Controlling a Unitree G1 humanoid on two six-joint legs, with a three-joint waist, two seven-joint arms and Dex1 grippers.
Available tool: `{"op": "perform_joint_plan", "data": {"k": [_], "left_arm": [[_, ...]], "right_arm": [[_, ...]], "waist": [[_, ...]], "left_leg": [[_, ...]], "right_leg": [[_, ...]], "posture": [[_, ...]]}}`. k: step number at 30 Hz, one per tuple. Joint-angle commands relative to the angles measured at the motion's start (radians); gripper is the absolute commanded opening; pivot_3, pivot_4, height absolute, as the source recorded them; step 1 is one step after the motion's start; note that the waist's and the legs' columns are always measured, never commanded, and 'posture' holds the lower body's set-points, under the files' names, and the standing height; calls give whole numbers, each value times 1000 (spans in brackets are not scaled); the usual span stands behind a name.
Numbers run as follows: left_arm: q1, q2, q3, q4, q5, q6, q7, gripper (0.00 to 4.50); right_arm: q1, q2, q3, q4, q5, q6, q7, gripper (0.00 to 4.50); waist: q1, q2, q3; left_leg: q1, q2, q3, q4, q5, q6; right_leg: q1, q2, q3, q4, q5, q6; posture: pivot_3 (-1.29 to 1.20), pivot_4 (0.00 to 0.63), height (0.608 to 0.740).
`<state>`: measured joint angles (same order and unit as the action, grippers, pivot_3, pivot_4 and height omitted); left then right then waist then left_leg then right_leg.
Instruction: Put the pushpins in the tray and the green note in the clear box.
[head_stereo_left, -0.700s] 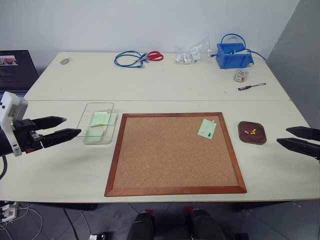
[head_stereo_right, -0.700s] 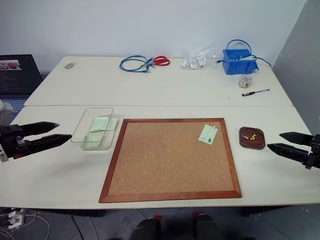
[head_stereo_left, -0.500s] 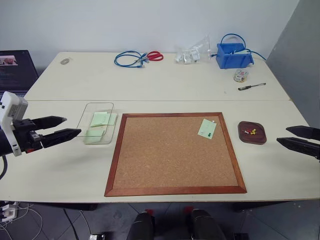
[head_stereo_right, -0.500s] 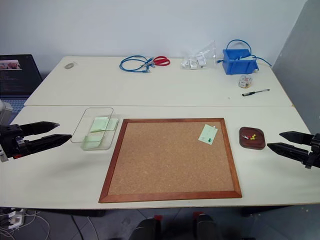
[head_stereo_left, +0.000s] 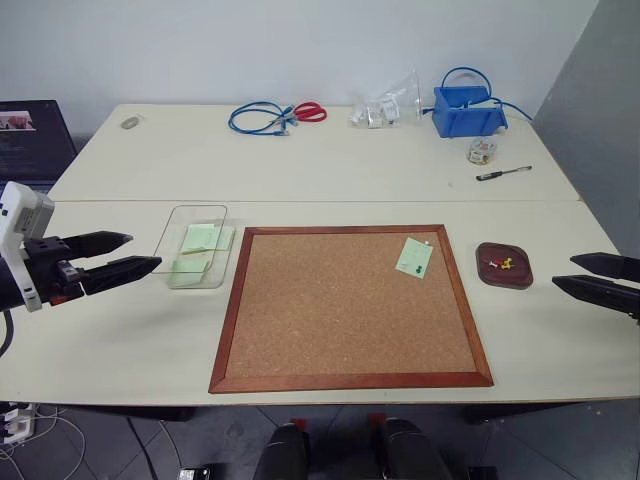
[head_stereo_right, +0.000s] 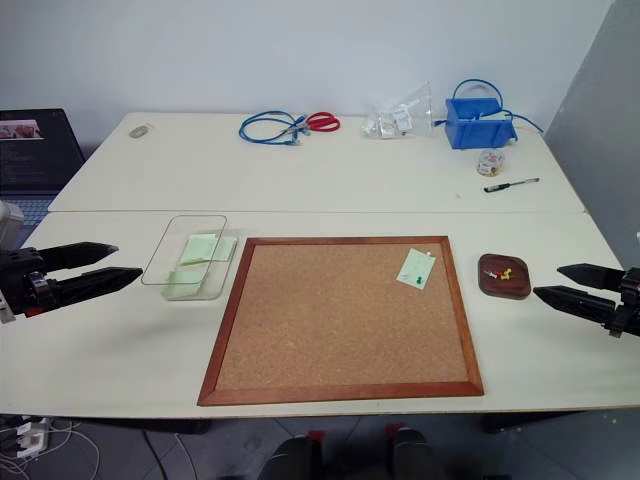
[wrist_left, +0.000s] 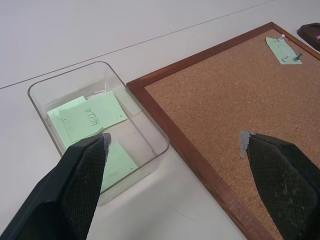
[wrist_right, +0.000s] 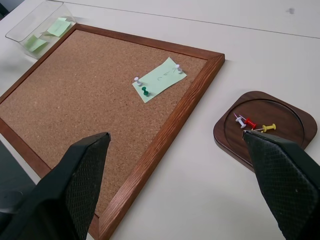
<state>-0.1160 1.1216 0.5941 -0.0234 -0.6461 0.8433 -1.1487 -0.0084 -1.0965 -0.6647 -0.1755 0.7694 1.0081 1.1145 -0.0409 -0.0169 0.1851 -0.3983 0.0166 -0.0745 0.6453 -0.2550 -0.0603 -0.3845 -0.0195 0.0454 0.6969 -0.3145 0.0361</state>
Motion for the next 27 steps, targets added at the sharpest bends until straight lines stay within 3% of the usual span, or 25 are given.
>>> {"op": "perform_joint_plan", "data": {"k": [1, 21, 27], "left_arm": [[-12, 27, 18, -2, -9, -8, -9, 4447], [-50, 17, -14, -18, -13, -13, 7, 4447], [-104, -23, -127, -144, -42, -17, 25, 4447]], "right_arm": [[-4, -19, -15, -13, 9, -18, 10, 4500], [-2, -22, -18, -37, 21, -8, 11, 4500], [10, -12, 22, -105, 24, -19, 15, 4500]], "waist": [[0, 0, 0], [0, 0, 0], [2, 0, 0]], "left_leg": [[0, 0, 0, 0, 0, 0], [0, 0, 0, 0, 0, 0], [0, 0, 0, 0, 0, 0]], "right_leg": [[0, 0, 0, 0, 0, 0], [0, 0, 0, 0, 0, 0], [0, 0, 0, 0, 0, 0]], "posture": [[0, 150, 740], [0, 150, 740], [0, 150, 740]]}}
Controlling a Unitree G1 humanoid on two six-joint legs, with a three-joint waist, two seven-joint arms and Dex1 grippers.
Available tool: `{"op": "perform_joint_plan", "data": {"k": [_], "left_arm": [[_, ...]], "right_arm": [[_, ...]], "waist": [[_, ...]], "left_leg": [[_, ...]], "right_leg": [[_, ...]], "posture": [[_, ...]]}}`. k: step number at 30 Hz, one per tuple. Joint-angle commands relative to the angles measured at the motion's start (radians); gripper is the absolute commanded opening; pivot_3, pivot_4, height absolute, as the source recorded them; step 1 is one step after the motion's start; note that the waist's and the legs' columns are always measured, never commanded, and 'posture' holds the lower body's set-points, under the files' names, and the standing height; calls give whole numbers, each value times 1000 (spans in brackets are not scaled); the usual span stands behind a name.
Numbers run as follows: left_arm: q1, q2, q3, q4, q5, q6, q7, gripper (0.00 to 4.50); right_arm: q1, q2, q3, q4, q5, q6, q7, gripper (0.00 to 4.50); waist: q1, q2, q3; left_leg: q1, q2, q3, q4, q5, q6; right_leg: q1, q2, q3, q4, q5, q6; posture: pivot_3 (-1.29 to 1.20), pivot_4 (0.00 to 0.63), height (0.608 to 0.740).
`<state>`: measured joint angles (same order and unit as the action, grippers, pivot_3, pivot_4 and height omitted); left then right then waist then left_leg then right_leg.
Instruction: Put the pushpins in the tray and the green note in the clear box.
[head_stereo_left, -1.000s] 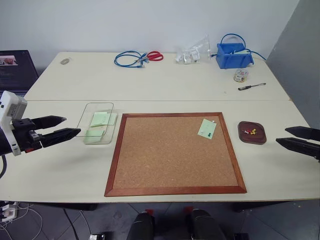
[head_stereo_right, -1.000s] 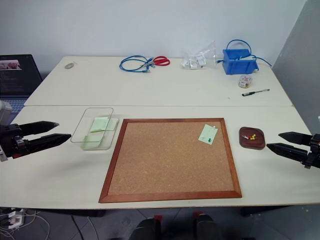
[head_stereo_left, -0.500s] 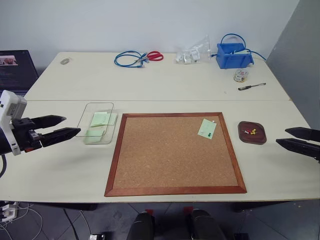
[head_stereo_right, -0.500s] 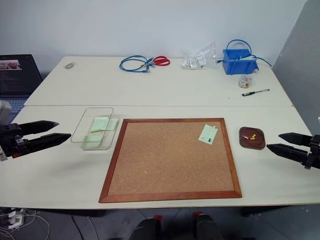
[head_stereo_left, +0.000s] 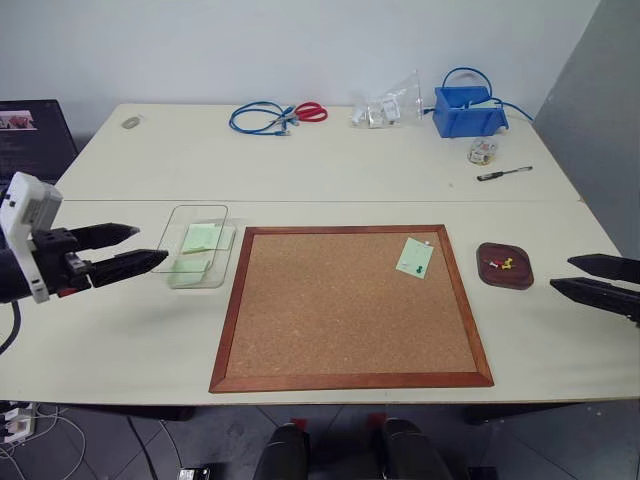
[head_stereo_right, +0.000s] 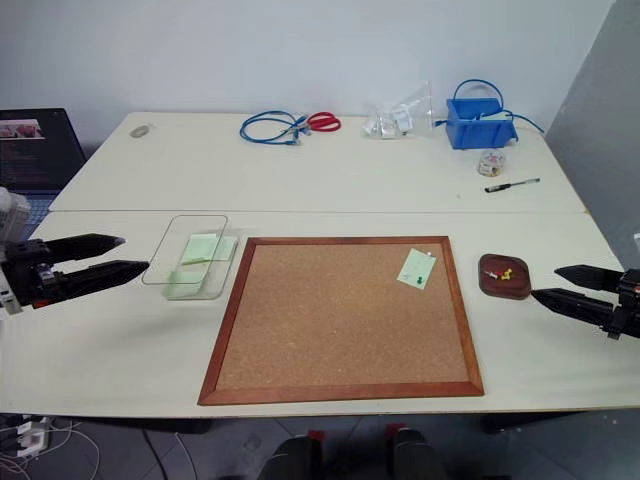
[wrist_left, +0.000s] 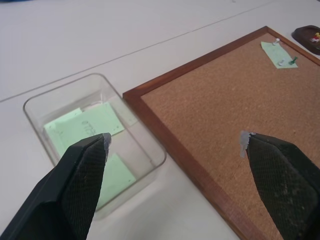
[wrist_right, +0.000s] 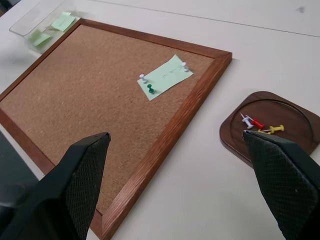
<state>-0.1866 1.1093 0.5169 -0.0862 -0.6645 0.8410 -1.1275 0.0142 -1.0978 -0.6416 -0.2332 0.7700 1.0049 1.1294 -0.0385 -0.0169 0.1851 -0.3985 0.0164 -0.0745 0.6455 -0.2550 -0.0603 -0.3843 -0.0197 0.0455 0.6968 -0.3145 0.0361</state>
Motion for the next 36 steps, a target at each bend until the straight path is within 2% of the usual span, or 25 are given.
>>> {"op": "perform_joint_plan", "data": {"k": [1, 8, 13, 22, 26, 30, 33, 36], "left_arm": [[-51, -19, -73, -97, -27, -17, 12, 4447], [-220, -150, -289, -209, -2, -79, 70, 4447], [-279, -253, -427, -218, 58, -153, 91, 4447], [-305, -357, -504, -151, 131, -234, 120, 4447], [-294, -395, -537, -110, 171, -281, 120, 4447], [-299, -434, -562, -86, 204, -302, 140, 4447], [-288, -451, -583, -86, 224, -329, 137, 4048], [-269, -468, -604, -80, 241, -357, 129, 3444]], "right_arm": [[-21, -6, 4, -51, 28, -11, -7, 4500], [-59, 19, 64, -81, 48, -4, -41, 4500], [-95, 25, 105, -97, 73, 5, -65, 4500], [-215, 120, 183, -217, 164, 56, -235, 4500], [-329, 224, 297, -239, 110, 13, -378, 4500], [-273, 221, 406, -267, -8, -82, -364, 4500], [-238, 225, 429, -251, -47, -129, -355, 4500], [-217, 233, 429, -232, -68, -155, -356, 4500]], "waist": [[0, 0, 0], [7, 0, 0], [6, 0, 0], [5, 0, 0], [5, 0, 0], [8, 0, 0], [12, -1, 0], [10, -1, 0]], "left_leg": [[0, 0, 0, 0, 0, 0], [0, -1, 0, 1, 0, 0], [0, -1, 0, 1, 0, 0], [-1, -1, -1, 1, 0, 0], [-1, -1, -1, 2, 0, 0], [-1, -2, -2, 2, 0, 0], [-3, -3, -3, 2, 0, 0], [-3, -3, -3, 2, 0, 0]], "right_leg": [[0, 0, 0, 0, 0, 0], [0, 0, 0, 0, 0, 0], [0, 0, 0, 0, 0, 0], [1, 0, 0, 0, 0, 0], [0, 0, 0, 0, 0, 0], [0, 0, -1, 0, 0, 0], [0, -1, -1, 0, 0, 0], [0, -2, -1, 0, 0, 0]], "posture": [[0, 150, 740], [0, 150, 740], [0, 150, 740], [0, 150, 740], [0, 150, 740], [0, 150, 740], [0, 150, 740], [0, 150, 740]]}}
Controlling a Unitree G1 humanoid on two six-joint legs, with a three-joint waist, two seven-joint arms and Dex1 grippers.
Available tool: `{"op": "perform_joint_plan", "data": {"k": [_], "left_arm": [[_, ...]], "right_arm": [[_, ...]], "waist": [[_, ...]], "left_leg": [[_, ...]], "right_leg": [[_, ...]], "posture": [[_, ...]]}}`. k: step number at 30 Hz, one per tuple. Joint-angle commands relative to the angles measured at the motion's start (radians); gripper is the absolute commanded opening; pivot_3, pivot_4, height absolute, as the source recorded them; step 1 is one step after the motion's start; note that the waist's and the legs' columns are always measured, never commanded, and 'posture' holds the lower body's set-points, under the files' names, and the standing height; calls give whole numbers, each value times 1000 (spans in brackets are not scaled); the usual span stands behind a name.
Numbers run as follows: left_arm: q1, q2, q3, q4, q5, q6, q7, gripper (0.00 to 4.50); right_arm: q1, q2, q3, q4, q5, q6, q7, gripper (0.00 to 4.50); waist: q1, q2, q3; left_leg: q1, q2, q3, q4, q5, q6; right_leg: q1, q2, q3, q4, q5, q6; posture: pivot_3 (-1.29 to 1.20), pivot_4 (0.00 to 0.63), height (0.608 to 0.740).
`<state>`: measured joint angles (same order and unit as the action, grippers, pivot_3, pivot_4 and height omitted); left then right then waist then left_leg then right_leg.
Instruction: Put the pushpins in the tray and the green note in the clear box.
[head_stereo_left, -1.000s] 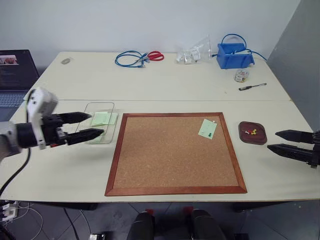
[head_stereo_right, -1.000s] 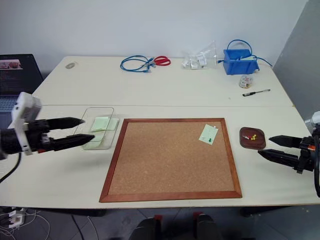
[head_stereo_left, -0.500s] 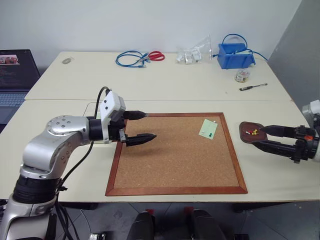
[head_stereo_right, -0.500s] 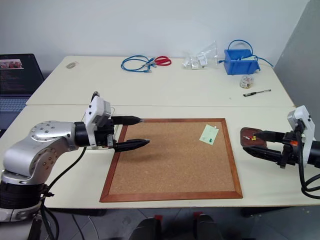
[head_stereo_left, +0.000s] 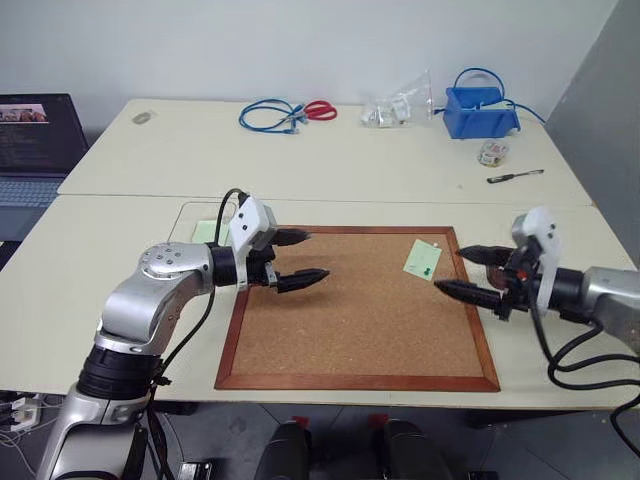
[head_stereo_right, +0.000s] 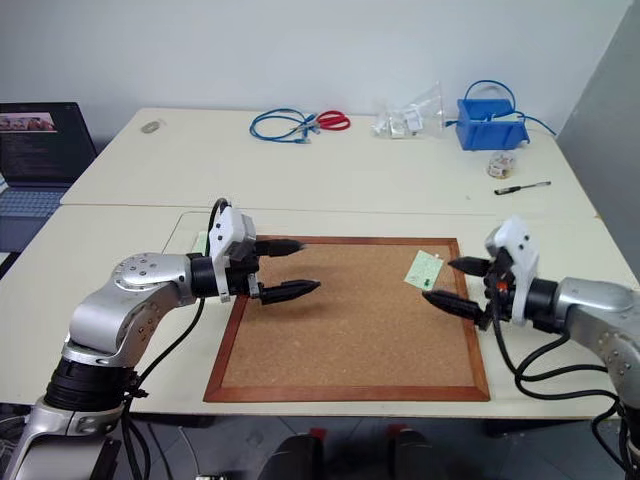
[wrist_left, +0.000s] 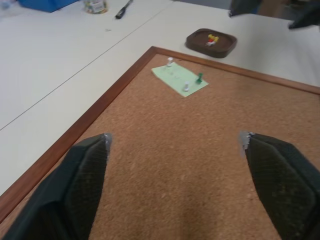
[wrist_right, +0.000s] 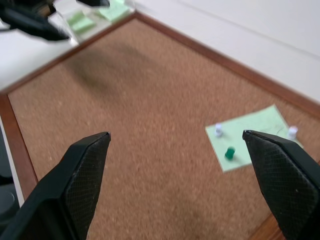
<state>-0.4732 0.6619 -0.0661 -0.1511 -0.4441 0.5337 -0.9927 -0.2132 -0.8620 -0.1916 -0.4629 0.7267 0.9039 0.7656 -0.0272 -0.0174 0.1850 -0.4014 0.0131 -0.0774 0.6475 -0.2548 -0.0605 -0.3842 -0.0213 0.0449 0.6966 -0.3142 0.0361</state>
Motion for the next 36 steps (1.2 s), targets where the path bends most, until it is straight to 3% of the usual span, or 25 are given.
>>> {"op": "perform_joint_plan", "data": {"k": [1, 18, 32, 36], "left_arm": [[19, -25, -25, -9, 25, -58, -6, 3205], [-45, -169, -97, 226, 159, -289, -11, 9], [-88, -275, -170, 400, 274, -399, 1, 9], [-66, -267, -181, 431, 295, -417, -18, 9]], "right_arm": [[13, 1, -24, 0, -22, -55, 5, 4500], [44, 57, -53, -25, -47, -78, -74, 4500], [20, 82, -27, -4, -63, -97, -109, 4500], [3, 87, -25, -5, -65, -91, -116, 4500]], "waist": [[-1, 0, 0], [-5, 0, 0], [-4, 0, 0], [-7, 0, 0]], "left_leg": [[1, 0, 0, 0, 0, 0], [2, 0, 0, 0, 0, 0], [2, 0, -1, 0, 0, 0], [2, 0, -1, 1, 0, 0]], "right_leg": [[1, 0, 0, 0, 0, 0], [1, 1, 0, 1, 0, 0], [1, 1, -1, 1, 0, 0], [2, 1, 0, 1, 0, 0]], "posture": [[0, 150, 740], [0, 150, 740], [0, 150, 740], [0, 150, 740]]}}
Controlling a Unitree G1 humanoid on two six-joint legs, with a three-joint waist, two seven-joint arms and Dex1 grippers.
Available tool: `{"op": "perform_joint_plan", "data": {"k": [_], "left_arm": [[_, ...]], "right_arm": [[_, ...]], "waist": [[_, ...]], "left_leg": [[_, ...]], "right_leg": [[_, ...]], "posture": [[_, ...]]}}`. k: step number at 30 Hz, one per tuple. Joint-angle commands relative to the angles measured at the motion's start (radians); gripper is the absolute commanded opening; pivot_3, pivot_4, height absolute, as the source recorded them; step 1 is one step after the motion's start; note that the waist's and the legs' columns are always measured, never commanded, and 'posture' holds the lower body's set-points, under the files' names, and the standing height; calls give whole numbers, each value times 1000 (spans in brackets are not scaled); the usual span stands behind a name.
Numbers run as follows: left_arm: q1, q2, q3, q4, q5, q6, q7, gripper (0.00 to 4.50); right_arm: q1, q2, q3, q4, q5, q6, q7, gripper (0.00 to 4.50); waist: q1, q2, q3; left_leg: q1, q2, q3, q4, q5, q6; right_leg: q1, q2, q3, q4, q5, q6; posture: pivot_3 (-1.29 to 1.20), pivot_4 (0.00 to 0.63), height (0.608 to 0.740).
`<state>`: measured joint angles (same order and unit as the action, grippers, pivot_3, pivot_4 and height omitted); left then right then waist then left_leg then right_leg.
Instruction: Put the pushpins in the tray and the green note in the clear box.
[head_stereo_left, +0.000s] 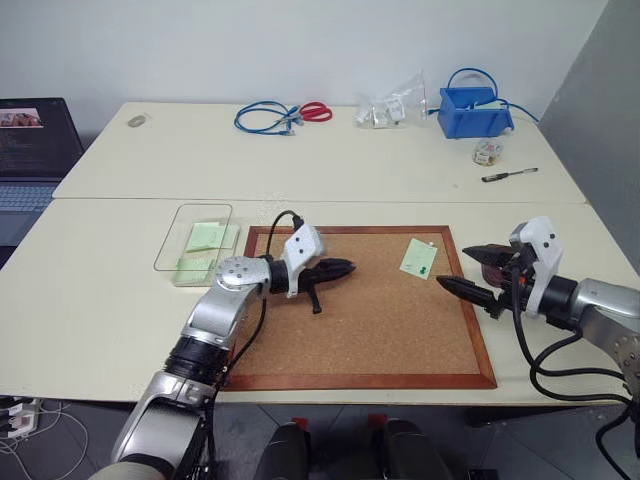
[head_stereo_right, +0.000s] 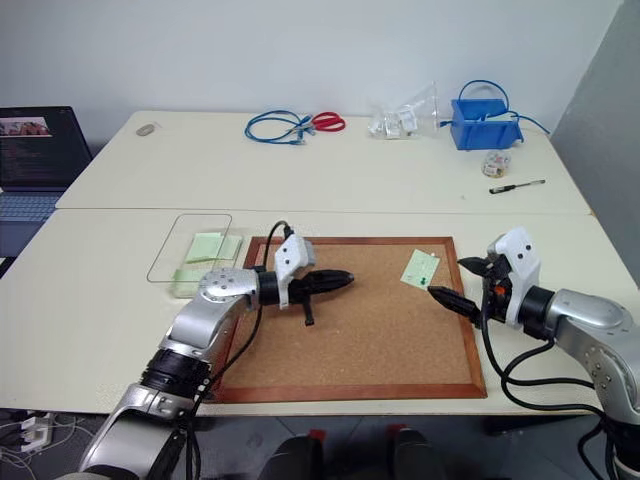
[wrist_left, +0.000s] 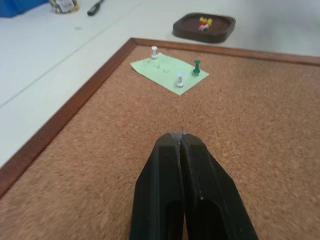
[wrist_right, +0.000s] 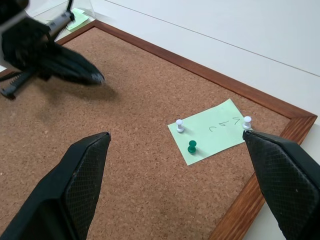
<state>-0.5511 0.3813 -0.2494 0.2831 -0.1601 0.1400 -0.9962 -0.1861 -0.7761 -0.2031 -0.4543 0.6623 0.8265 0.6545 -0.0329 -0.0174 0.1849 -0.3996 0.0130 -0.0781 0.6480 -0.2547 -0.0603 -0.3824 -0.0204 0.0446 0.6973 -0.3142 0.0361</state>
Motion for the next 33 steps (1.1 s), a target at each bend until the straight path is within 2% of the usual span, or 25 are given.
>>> {"op": "perform_joint_plan", "data": {"k": [1, 10, 17, 23, 33], "left_arm": [[19, 20, 3, -8, 10, -23, -22, 9], [76, 69, 29, -91, -6, 40, -33, 9], [95, 25, -9, -55, 27, 39, -6, 9], [141, 6, 9, 18, 25, -50, -21, 9], [206, 9, 23, 32, 8, -114, -57, 9]], "right_arm": [[-27, 1, -15, -12, 0, -12, -6, 4500], [-42, 10, -13, 0, -6, -7, -22, 4500], [-96, 33, 37, 86, -52, -23, -41, 4500], [-115, 77, 58, 150, -91, -69, -38, 4500], [-148, 136, 87, 272, -160, -163, -28, 4500]], "waist": [[-1, 0, 0], [0, 0, 0], [1, 1, -1], [5, 1, -3], [-4, 12, -10]], "left_leg": [[0, 0, 0, 0, 0, 0], [0, 0, 0, 0, 0, 0], [1, 0, -1, 0, 0, 0], [2, -1, -1, 0, 0, 0], [7, -1, 0, -2, 0, 0]], "right_leg": [[0, 0, 0, 0, 0, 0], [0, 0, 0, 0, 0, 0], [1, 0, 0, 0, 0, 0], [3, -2, -1, -1, 0, 0], [6, -1, 0, -1, 0, 0]], "posture": [[0, 150, 740], [0, 150, 740], [0, 150, 740], [0, 150, 740], [0, 150, 740]]}}
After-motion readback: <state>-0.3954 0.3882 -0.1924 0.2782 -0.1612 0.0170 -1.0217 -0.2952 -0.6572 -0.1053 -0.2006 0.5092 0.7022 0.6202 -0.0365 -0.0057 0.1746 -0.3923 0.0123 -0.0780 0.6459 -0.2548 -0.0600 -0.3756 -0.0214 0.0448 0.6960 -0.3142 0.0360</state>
